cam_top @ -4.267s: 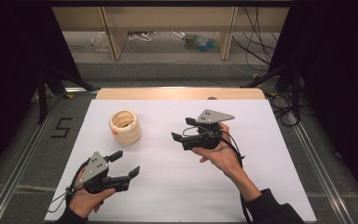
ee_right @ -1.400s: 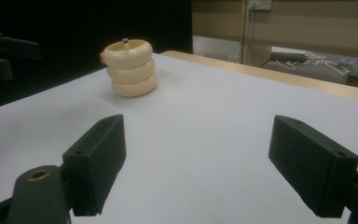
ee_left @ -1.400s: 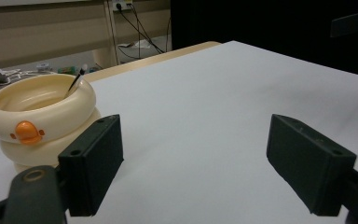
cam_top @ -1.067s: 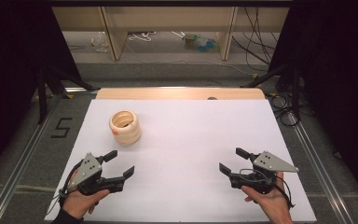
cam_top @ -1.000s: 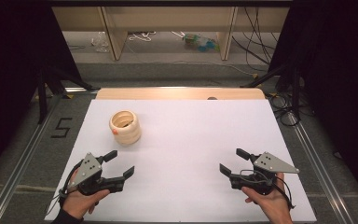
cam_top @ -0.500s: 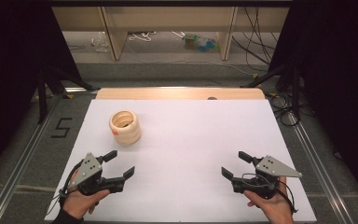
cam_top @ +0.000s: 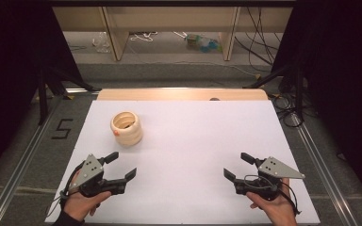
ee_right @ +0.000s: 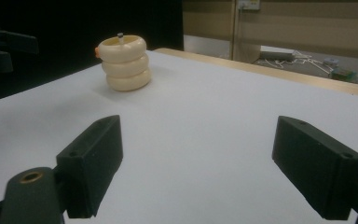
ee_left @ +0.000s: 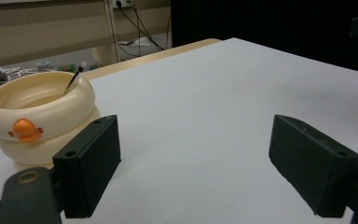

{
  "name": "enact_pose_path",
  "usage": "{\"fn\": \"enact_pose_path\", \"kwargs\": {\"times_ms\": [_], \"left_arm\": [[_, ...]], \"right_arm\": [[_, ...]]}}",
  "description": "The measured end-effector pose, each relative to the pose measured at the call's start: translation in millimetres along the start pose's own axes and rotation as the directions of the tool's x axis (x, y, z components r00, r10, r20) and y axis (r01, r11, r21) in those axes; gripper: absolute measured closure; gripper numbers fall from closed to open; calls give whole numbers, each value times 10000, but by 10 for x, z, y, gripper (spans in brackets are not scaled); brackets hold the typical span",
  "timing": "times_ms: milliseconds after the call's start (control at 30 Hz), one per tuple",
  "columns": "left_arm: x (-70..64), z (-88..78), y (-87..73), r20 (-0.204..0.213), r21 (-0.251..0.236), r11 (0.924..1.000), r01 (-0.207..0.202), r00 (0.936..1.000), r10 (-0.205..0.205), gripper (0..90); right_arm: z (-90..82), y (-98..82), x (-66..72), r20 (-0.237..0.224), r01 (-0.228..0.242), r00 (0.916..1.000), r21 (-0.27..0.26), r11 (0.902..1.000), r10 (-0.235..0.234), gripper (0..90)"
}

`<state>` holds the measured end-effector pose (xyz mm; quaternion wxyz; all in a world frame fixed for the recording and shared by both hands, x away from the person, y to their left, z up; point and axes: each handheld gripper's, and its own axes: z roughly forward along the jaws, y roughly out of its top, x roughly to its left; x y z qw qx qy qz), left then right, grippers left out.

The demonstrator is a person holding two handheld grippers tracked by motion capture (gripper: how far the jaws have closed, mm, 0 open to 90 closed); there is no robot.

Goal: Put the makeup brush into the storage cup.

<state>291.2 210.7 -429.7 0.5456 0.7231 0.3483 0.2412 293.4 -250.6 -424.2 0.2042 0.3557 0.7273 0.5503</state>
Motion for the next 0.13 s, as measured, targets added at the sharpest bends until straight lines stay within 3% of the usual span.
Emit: {"fn": "enact_pose_path", "kwargs": {"times_ms": [133], "left_arm": [[4,2,1,-6,14,10000,-46,10000,46,165]], "right_arm": [[3,-1,-3,11,25,10000,1,10000,-25,174]]}}
